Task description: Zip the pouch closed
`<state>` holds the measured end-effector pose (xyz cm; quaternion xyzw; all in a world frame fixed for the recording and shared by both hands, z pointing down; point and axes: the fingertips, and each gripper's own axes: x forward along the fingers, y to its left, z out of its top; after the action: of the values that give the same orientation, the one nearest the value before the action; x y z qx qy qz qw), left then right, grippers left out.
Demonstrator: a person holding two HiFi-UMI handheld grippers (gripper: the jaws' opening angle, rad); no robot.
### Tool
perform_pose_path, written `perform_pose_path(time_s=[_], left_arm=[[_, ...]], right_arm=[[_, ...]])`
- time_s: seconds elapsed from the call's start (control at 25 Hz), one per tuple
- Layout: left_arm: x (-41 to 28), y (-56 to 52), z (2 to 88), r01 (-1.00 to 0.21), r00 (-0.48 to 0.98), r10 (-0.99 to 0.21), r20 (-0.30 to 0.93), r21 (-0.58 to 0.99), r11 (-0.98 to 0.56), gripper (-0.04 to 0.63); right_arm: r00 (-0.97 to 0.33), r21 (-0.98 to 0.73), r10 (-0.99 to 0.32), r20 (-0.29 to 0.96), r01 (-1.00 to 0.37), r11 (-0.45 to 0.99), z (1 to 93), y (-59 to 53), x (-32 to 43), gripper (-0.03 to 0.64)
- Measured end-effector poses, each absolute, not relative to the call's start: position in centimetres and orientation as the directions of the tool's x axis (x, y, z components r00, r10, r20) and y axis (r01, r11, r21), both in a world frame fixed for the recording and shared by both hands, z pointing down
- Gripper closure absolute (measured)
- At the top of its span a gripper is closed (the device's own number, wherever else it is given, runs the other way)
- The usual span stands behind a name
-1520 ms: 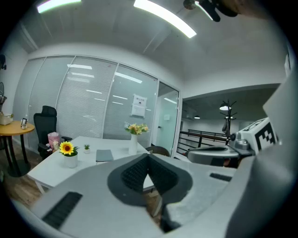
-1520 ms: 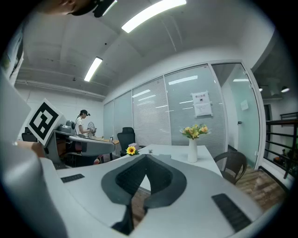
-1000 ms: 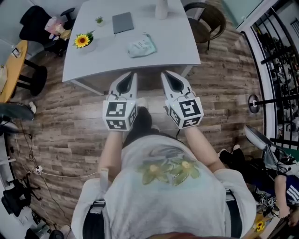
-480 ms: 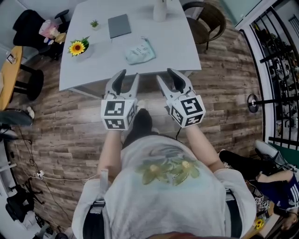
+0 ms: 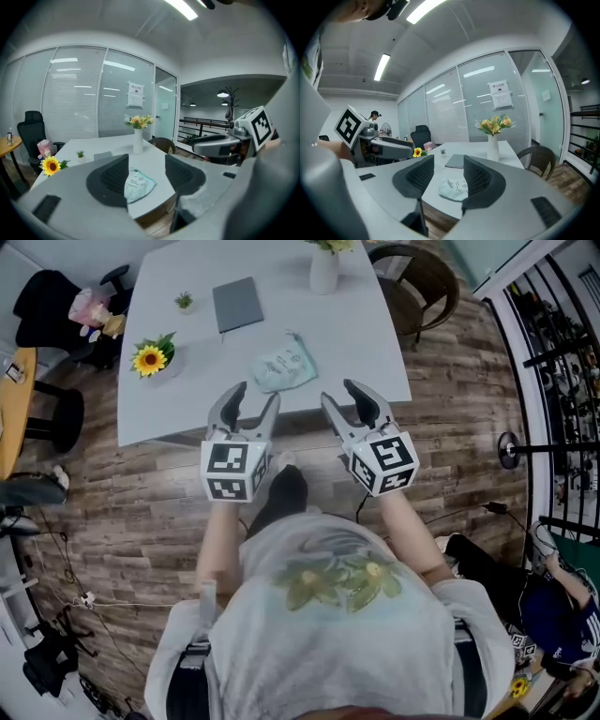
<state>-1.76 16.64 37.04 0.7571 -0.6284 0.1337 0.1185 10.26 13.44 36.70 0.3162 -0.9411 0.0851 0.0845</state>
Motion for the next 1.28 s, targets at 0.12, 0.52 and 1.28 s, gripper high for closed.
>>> perform_pose_path(time_s=[0.12, 0.52, 1.28], left_arm=[[-2.7, 15.0, 37.5, -0.981, 0.186, -0.913, 0.363, 0.018, -0.193, 0.371], [-6.2, 10.1, 39.0, -0.969, 0.238, -0.878, 0.415, 0.044, -0.242, 0.371], [-9.2, 1.0, 40.6, -0.918, 0.361, -0.803, 0.474, 0.03, -0.395, 0.371]], right_arm=[[-0.775, -0.112, -0.587, 0.234, -0.622, 0.775, 37.4, 11.6, 9.8, 0.427], [-0.764, -0.103, -0.573, 0.297, -0.622, 0.776, 39.1, 7.3, 7.3, 0.428], [-0.716, -0.039, -0.625, 0.31, -0.666, 0.744, 40.9, -0.6, 5.6, 0.428]])
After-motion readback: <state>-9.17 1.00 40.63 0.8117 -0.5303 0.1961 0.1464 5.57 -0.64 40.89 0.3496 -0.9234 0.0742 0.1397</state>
